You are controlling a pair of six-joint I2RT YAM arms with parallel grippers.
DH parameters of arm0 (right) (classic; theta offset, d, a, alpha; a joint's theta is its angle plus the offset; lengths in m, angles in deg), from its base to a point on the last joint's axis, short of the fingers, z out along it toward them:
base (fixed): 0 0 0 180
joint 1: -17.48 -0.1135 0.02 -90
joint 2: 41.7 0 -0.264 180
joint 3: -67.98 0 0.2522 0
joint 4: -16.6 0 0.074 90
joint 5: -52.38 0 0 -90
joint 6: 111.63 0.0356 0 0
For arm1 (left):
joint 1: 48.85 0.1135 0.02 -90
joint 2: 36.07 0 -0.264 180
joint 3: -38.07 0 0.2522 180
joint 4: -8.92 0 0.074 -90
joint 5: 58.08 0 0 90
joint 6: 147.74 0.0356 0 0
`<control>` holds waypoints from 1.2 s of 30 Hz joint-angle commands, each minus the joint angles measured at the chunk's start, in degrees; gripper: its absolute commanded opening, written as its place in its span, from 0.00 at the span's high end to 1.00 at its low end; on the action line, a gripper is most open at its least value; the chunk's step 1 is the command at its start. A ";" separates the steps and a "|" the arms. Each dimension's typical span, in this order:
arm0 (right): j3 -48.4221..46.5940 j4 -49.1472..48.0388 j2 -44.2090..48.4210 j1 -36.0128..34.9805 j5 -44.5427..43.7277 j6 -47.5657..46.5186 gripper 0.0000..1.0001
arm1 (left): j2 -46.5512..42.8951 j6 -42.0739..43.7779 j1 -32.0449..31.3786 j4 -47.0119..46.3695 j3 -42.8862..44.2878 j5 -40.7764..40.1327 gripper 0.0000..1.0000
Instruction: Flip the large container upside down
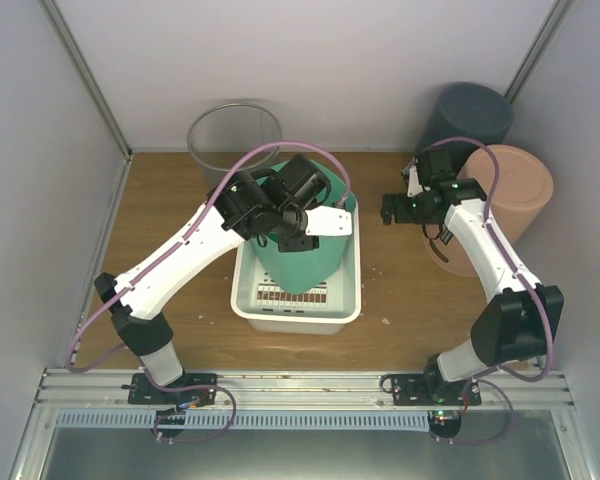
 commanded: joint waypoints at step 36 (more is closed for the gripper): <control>8.18 -5.75 3.77 -0.22 4.55 -2.48 0.00 | 2.90 -5.47 -6.08 0.59 -1.87 -9.86 0.88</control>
